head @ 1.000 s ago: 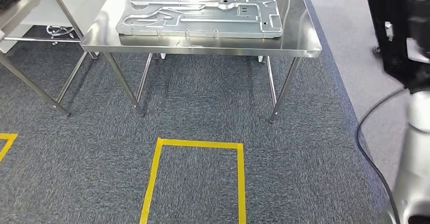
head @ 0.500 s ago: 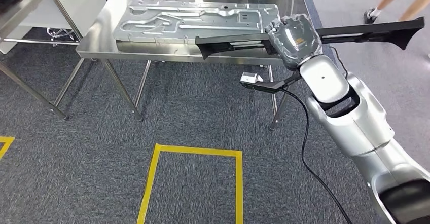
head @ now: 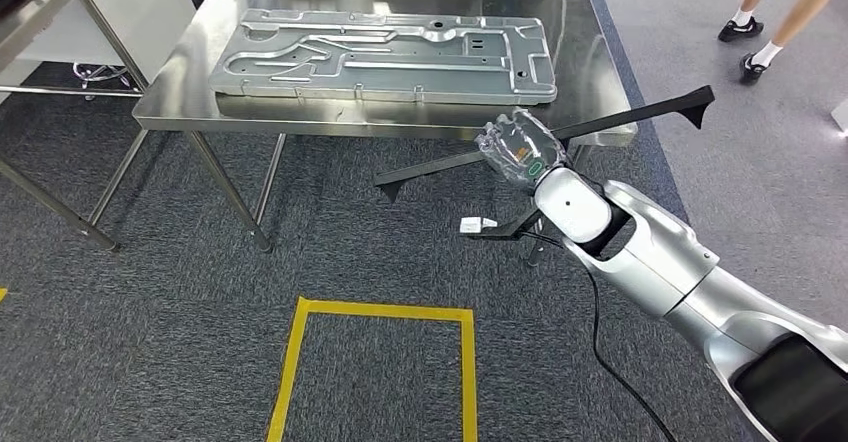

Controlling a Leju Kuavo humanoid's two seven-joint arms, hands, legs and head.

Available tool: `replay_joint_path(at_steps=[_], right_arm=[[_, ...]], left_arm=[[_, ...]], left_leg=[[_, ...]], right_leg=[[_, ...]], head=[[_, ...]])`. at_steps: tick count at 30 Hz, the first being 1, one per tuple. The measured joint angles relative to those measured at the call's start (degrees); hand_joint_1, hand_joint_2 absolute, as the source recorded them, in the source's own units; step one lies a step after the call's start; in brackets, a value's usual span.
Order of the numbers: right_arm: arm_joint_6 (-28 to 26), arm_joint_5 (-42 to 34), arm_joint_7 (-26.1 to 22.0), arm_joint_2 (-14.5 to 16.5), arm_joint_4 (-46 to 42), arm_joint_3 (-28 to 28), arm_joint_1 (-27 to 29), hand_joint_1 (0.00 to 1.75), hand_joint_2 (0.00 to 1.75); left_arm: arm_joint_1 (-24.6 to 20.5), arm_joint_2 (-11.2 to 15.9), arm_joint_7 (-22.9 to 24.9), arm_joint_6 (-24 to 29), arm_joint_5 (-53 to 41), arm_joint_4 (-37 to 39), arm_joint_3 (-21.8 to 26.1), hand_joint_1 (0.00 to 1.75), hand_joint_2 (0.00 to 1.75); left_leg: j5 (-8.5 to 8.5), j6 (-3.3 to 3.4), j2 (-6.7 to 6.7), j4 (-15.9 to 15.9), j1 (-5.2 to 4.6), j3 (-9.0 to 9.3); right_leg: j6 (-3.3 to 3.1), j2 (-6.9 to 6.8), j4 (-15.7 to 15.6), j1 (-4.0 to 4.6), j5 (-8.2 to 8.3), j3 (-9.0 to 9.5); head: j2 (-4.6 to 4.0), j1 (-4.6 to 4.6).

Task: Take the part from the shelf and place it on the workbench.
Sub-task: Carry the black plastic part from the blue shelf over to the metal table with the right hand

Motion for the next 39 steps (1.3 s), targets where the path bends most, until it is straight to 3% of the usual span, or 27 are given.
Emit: replay_joint_path(at_steps=[2,3,5,6,7,8,10,12,14,17,18,20,21,22,23,24,25,27,32,34,36,37,38,39], right_arm=[[-0.6,0.0,0.7,-0.2,0.3,0.5,-0.3,1.75,1.75],[-1.2,0.0,1.3,-0.4,0.5,0.7,-0.5,1.75,1.75],[-3.0,0.0,3.0,-1.0,0.6,1.2,-0.8,1.75,1.75],[-4.1,0.0,4.1,-1.4,0.7,1.3,-0.9,1.75,1.75],[-5.5,0.0,5.6,-1.7,0.7,1.4,-0.9,1.75,1.75],[-7.1,0.0,7.7,-2.1,0.8,1.4,-1.1,1.75,1.75],[-10.7,0.0,13.0,-3.0,0.6,1.3,-1.6,1.75,1.75],[-13.7,0.0,17.3,-4.2,-0.3,0.5,-2.3,1.75,1.75],[-15.6,0.0,18.9,-5.9,-1.9,-1.3,-2.6,1.75,1.75],[-17.5,0.0,19.0,-8.2,-4.6,-5.9,-2.3,1.75,1.75],[-18.2,0.0,19.2,-8.8,-5.4,-7.5,-2.1,1.75,1.75],[-20.1,0.0,19.9,-9.9,-6.7,-10.7,-1.3,1.75,1.75],[-20.9,0.0,20.4,-10.3,-7.3,-11.8,-0.7,1.75,1.75],[-21.5,0.0,20.8,-10.8,-7.8,-12.8,0.1,1.75,1.75],[-22.0,0.0,21.2,-11.1,-8.2,-13.7,0.8,1.75,1.75],[-22.5,0.0,21.5,-11.4,-8.6,-14.4,1.6,1.75,1.75],[-23.0,0.0,21.6,-11.5,-8.8,-15.3,2.2,1.75,1.75],[-23.9,0.0,21.4,-11.7,-9.1,-17.4,3.4,1.75,1.75],[-24.6,0.0,20.5,-12.1,-9.2,-21.4,5.8,1.75,1.75],[-24.6,0.0,20.3,-12.3,-9.2,-22.2,6.2,1.75,1.75],[-24.7,0.0,19.6,-12.4,-9.1,-22.8,6.8,1.75,1.75],[-24.7,0.0,19.1,-12.4,-9.0,-23.0,7.4,1.75,1.75],[-24.8,0.0,18.6,-12.3,-8.7,-23.1,7.8,1.75,1.75],[-24.9,0.0,18.1,-12.1,-8.4,-23.1,8.2,1.75,1.75]], left_arm=[[0.0,-0.1,0.0,0.0,0.0,0.0,0.0,0.0,0.0],[-0.1,-0.1,0.1,0.0,0.0,0.0,0.0,0.0,0.0],[-0.2,-0.1,0.2,0.0,-0.2,0.1,0.0,0.0,0.0],[-0.2,-0.1,0.2,0.0,-0.2,0.1,0.0,0.0,0.0],[-0.2,-0.1,0.3,0.0,-0.3,0.1,0.0,0.0,0.0],[-0.1,-0.1,0.3,0.0,-0.4,0.1,0.0,0.0,0.0],[0.0,-0.2,0.2,0.0,-0.4,0.1,0.0,0.0,0.0],[-0.1,-0.4,0.1,0.0,-0.4,0.2,0.0,0.0,0.0],[-0.2,-0.5,0.0,0.1,-0.4,0.3,0.0,0.0,0.0],[-0.2,-0.4,-0.1,0.4,-0.4,0.3,0.0,0.0,0.0],[-0.2,-0.3,-0.1,0.4,-0.4,0.3,0.0,0.0,0.0],[-0.1,-0.3,-0.1,0.5,-0.3,0.3,0.0,0.0,0.0],[0.0,-0.3,-0.1,0.5,-0.3,0.3,0.0,0.0,0.0],[0.0,-0.3,-0.1,0.5,-0.3,0.3,0.0,0.0,0.0],[0.1,-0.3,-0.1,0.5,-0.3,0.3,0.0,0.0,0.0],[0.1,-0.3,-0.1,0.5,-0.3,0.3,0.0,0.0,0.0],[0.0,-0.3,-0.1,0.5,-0.3,0.3,0.0,0.0,0.0],[0.0,-0.3,-0.2,0.5,-0.3,0.3,0.0,0.0,0.0],[-0.1,-0.3,-0.3,0.5,-0.3,0.3,0.0,0.0,0.0],[-0.2,-0.3,-0.4,0.5,-0.3,0.3,0.0,0.0,0.0],[-0.3,-0.3,-0.5,0.5,-0.3,0.3,0.0,0.0,0.0],[-0.3,-0.3,-0.5,0.5,-0.4,0.3,0.0,0.0,0.0],[-0.3,-0.3,-0.5,0.5,-0.4,0.3,0.0,0.0,0.0],[-0.3,-0.3,-0.5,0.5,-0.4,0.3,0.0,0.0,0.0]], left_leg=[[0.0,0.74,0.05,-0.3,0.22,0.61],[-0.1,1.11,0.08,-0.5,0.29,0.93],[-0.59,1.62,0.04,-0.5,0.14,1.35],[-0.87,1.74,-0.02,-0.5,0.05,1.59],[-1.19,1.79,-0.09,-0.4,-0.03,1.9],[-1.54,1.78,-0.17,-0.3,-0.11,2.27],[-2.37,1.67,-0.26,-0.2,-0.28,3.17],[-3.16,1.31,-0.35,0.0,-0.54,3.75],[-3.68,0.75,-0.38,0.0,-0.62,4.01],[-4.99,-0.15,-0.21,1.3,-0.7,3.84],[-6.17,-0.49,-0.17,3.6,-0.6,2.76],[-9.12,-1.12,-0.1,11.1,-0.06,-1.32],[-9.89,-1.4,-0.07,14.4,0.2,-3.4],[-9.61,-1.63,-0.05,16.1,0.42,-4.74],[-8.14,-1.8,-0.03,15.4,0.6,-5.02],[-5.72,-1.89,-0.01,12.7,0.75,-4.26],[-3.12,-1.91,0.01,8.7,0.85,-2.9],[-0.53,-1.64,-0.02,2.7,0.67,-0.33],[-1.2,0.33,-0.12,0.6,0.43,1.0],[-1.34,0.99,-0.1,0.1,0.53,1.6],[-1.82,1.36,-0.1,0.0,0.41,2.04],[-2.14,1.43,-0.14,0.0,0.36,2.36],[-2.51,1.41,-0.19,0.1,0.34,2.76],[-2.92,1.34,-0.25,0.2,0.33,3.26]], right_leg=[[0.48,-0.08,2.2,-0.04,-1.36,-0.76],[0.64,-0.13,5.2,-0.09,-2.77,-2.28],[0.8,-0.18,13.3,-0.08,-5.77,-7.07],[0.84,-0.19,16.4,-0.09,-6.28,-9.26],[0.8,-0.19,17.2,-0.09,-5.49,-10.46],[0.66,-0.19,15.9,-0.06,-3.58,-10.54],[0.01,-0.31,8.2,0.19,1.77,-7.98],[-0.73,-0.49,1.9,0.63,4.37,-5.32],[-1.21,-0.49,0.5,0.94,4.04,-4.55],[-1.8,-0.41,-0.3,0.3,3.73,-3.46],[-2.01,-0.44,-0.6,0.06,3.58,-2.96],[-2.35,-0.49,-0.7,0.08,3.0,-2.3],[-2.37,-0.44,-0.7,0.08,2.66,-2.01],[-2.3,-0.36,-0.6,0.06,2.27,-1.65],[-2.16,-0.25,-0.4,-0.01,1.84,-1.24],[-1.96,-0.13,-0.2,-0.11,1.34,-0.77],[-1.68,-0.06,0.0,-0.21,0.8,-0.33],[-0.99,0.07,0.4,-0.18,-0.07,0.12],[0.77,0.01,1.1,-0.38,-1.3,0.06],[1.08,-0.17,6.2,-0.46,-3.54,-2.72],[1.26,-0.2,13.8,-0.41,-5.74,-7.58],[1.29,-0.2,16.0,-0.4,-5.61,-9.44],[1.26,-0.21,16.0,-0.4,-4.28,-10.24],[1.16,-0.21,13.8,-0.4,-1.94,-9.91]], head=[[0.01,0.03],[0.01,0.04],[0.01,0.04],[0.01,0.04],[0.01,0.06],[0.02,0.07],[0.01,0.07],[0.01,0.01],[0.01,-0.03],[0.01,-0.23],[0.01,-0.37],[0.0,-0.61],[-0.01,-0.59],[-0.01,-0.59],[0.0,-0.6],[0.0,-0.6],[0.0,-0.61],[0.0,-0.63],[0.01,-0.53],[0.01,-0.41],[0.01,-0.38],[0.01,-0.38],[0.01,-0.38],[0.02,-0.37]])
